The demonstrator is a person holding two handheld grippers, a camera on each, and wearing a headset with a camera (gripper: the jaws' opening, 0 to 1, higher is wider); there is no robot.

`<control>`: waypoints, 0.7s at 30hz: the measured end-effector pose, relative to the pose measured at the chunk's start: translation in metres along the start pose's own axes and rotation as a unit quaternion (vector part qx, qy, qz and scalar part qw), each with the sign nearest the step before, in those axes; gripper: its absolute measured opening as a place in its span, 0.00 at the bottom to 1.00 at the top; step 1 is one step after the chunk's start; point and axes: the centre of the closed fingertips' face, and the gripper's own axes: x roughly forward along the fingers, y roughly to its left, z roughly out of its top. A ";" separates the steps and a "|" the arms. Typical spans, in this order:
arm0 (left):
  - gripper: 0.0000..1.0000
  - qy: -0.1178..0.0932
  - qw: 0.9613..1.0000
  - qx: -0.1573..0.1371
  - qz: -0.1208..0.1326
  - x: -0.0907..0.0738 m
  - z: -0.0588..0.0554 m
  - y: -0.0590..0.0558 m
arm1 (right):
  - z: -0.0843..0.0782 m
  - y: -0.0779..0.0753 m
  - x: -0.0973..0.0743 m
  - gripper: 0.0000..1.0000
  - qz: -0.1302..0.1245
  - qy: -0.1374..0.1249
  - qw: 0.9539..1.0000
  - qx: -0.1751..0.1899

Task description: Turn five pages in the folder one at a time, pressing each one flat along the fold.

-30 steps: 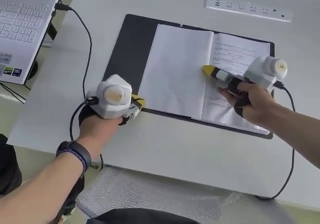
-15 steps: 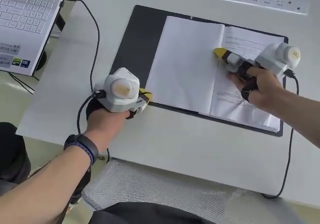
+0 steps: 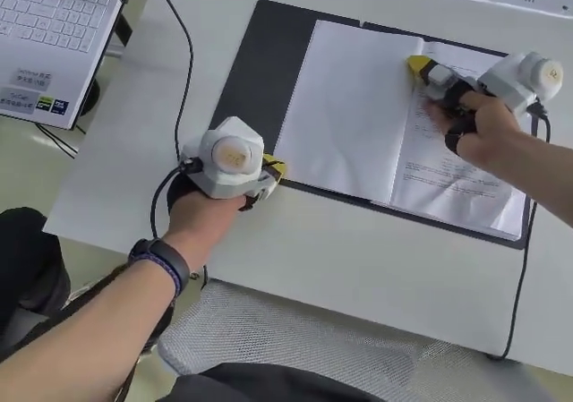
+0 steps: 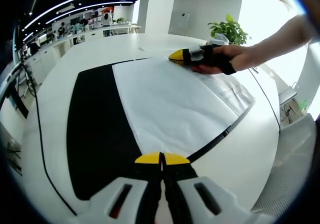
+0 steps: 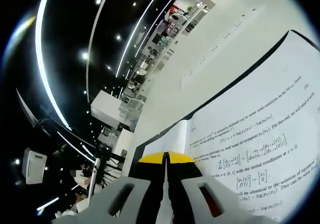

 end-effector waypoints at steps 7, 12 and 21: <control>0.00 0.001 1.000 -0.001 -0.005 -0.001 0.002 -0.002 | 0.016 -0.012 0.015 0.00 -0.006 -0.028 1.000 0.013; 0.00 0.004 1.000 0.006 -0.006 -0.002 0.003 -0.003 | 0.025 -0.016 0.023 0.00 -0.012 -0.045 0.999 0.014; 0.00 0.006 1.000 0.009 -0.008 -0.001 0.003 -0.003 | 0.041 -0.021 0.035 0.00 -0.028 -0.078 0.996 0.037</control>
